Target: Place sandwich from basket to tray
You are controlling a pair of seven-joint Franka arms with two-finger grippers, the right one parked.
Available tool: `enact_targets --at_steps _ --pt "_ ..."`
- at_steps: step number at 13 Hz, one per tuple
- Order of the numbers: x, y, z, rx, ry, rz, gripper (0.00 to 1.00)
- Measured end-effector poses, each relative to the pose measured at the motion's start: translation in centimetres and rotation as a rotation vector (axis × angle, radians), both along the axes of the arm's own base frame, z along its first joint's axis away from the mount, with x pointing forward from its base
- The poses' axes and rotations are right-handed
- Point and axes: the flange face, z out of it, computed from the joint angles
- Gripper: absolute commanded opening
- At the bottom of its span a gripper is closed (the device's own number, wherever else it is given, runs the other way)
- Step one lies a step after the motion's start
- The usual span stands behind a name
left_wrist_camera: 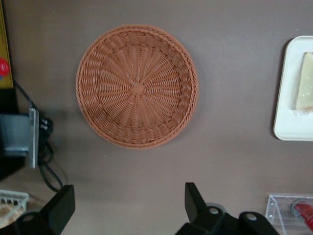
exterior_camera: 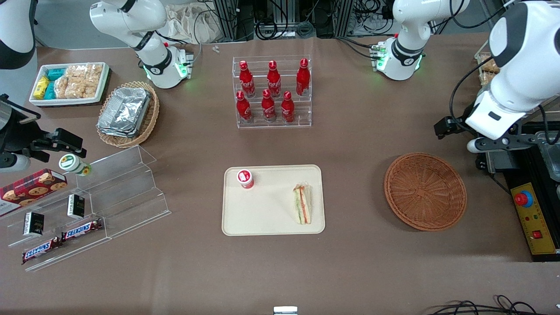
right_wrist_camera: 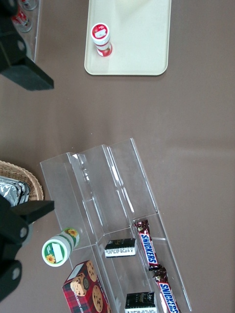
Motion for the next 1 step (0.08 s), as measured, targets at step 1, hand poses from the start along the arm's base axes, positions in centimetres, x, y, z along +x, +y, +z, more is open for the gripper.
enact_targets --at_steps 1 --pt "0.60 0.64 0.64 -0.006 -0.004 -0.006 1.00"
